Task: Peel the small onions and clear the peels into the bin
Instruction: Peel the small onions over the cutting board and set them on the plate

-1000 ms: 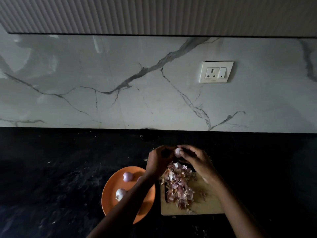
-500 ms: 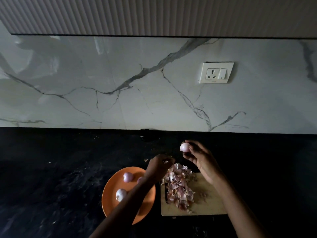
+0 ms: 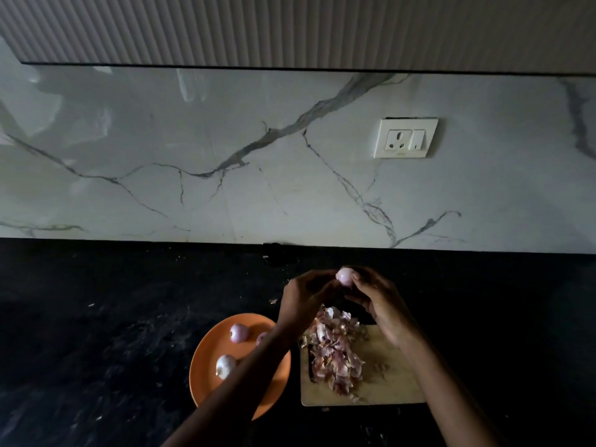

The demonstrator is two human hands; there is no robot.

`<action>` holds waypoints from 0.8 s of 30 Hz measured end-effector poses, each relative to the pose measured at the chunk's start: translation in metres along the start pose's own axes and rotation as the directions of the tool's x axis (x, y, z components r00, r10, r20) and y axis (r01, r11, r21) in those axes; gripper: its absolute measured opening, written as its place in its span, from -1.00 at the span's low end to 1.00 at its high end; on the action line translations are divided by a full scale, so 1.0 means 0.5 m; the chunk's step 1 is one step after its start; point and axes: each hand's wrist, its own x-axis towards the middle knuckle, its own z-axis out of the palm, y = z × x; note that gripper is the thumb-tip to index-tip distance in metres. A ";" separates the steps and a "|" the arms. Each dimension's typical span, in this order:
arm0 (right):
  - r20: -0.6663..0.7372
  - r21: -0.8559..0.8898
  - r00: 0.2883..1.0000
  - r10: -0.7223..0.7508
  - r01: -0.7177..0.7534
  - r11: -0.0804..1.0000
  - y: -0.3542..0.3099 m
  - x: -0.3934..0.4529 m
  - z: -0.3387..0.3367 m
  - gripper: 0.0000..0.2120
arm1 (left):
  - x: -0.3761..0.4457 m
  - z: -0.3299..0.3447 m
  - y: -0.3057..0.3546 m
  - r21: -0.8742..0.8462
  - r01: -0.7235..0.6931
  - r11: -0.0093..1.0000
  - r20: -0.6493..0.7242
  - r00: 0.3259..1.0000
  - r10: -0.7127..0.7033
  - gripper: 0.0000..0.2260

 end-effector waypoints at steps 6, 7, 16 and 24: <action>0.034 0.002 0.999 0.031 -0.032 1.000 0.005 0.000 0.000 -0.67 | -0.005 0.001 -0.004 0.106 -0.081 0.991 -0.029 0.996 0.085 -0.82; 0.034 0.000 0.999 0.040 -0.040 0.999 0.005 -0.001 0.001 -0.68 | -0.005 0.001 -0.006 0.133 -0.099 0.986 -0.038 0.994 0.105 -0.81; 0.035 -0.032 0.997 0.067 -0.065 0.997 0.011 0.002 0.000 -0.58 | -0.007 -0.005 -0.020 0.345 -0.170 0.923 -0.079 0.975 0.209 -0.86; 0.068 -0.101 0.996 0.053 -0.046 0.994 0.007 -0.003 0.003 -0.59 | -0.008 0.004 -0.010 0.208 -0.005 0.978 -0.184 0.982 0.044 -0.87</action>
